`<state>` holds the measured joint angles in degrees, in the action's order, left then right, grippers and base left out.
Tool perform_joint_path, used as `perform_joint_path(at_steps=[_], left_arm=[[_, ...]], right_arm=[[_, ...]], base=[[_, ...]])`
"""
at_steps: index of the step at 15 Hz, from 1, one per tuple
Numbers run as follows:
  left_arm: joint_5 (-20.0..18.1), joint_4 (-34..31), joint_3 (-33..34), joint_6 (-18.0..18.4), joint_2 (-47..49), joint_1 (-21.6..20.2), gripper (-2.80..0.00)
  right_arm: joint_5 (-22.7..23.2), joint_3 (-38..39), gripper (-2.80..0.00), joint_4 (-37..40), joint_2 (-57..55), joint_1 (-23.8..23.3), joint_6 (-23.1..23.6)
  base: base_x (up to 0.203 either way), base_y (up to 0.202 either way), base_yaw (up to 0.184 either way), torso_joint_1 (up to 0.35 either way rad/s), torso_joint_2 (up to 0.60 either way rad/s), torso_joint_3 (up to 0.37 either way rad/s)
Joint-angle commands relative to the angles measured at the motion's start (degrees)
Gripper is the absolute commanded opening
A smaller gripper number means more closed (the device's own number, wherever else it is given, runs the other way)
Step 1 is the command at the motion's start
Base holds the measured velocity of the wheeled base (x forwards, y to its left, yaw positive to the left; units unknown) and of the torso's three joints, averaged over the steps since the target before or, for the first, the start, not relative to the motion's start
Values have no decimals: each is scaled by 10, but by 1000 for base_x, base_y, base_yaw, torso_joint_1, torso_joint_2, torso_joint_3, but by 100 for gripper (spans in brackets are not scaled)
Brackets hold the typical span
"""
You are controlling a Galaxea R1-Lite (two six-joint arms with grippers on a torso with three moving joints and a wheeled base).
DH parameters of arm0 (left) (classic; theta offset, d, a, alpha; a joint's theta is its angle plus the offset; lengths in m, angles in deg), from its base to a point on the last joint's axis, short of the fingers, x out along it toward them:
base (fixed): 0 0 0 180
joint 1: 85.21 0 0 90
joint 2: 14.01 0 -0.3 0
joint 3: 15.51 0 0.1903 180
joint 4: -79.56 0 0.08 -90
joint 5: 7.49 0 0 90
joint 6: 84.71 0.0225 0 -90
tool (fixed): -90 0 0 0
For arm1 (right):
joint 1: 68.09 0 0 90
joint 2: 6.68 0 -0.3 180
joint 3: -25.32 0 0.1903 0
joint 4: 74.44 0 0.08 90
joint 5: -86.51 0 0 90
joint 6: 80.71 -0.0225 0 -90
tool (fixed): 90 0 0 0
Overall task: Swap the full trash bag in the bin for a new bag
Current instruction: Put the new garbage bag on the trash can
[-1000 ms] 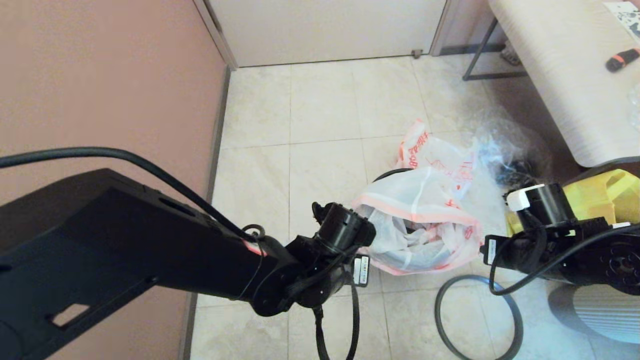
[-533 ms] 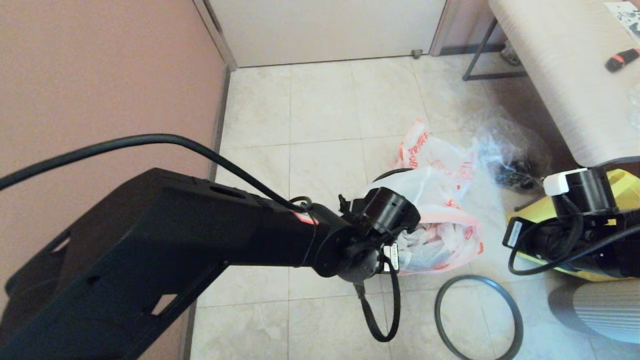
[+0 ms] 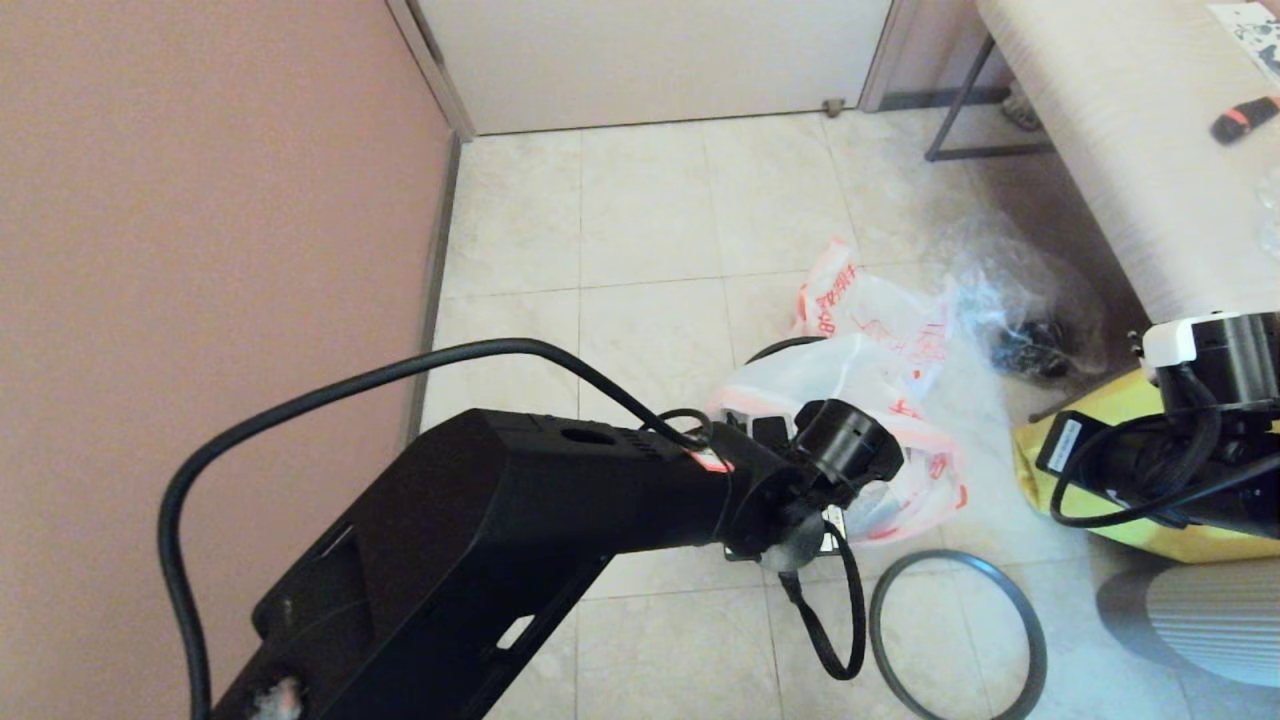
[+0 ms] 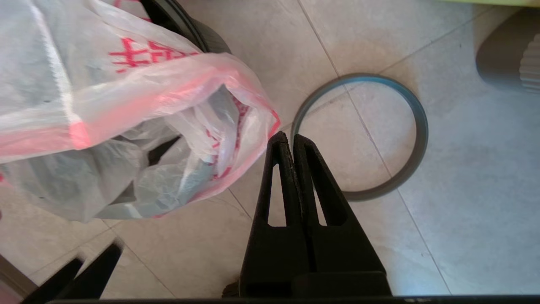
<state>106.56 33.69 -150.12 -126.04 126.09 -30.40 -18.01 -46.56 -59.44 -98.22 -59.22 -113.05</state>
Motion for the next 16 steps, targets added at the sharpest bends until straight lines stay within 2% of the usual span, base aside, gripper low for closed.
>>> perform_joint_path(at_steps=[1, 4, 5, 8, 11, 13, 16], left_arm=[[2, 38, -2, -2, 26, -5, 0], [3, 111, -3, 19, 45, -20, 0], [2, 131, -3, 22, 47, -26, -280], [3, 174, -3, 45, 55, -39, -280], [12, 174, -2, 47, 55, -39, -280], [17, 175, -2, 61, 55, -39, -280], [42, 170, -1, 63, 42, -39, -280]], right_arm=[[0, 0, -280, -1, 11, 1, -2], [0, -1, -280, -1, 37, 1, 0], [0, -1, -280, -1, 46, 1, 1], [1, -1, -280, 3, 54, 1, 3], [3, -1, -280, 5, 62, 1, 3], [3, -2, -280, 5, 63, 3, 12], [4, -3, -280, 20, 71, 11, 15]], base=[[0, 0, 0, 0, 0, 0], [0, 0, 0, 0, 0, 0], [0, 0, 0, 0, 0, 0], [0, 0, 0, 0, 0, 0], [0, 0, 0, 0, 0, 0], [0, 0, 0, 0, 0, 0], [0, 0, 0, 0, 0, 0]])
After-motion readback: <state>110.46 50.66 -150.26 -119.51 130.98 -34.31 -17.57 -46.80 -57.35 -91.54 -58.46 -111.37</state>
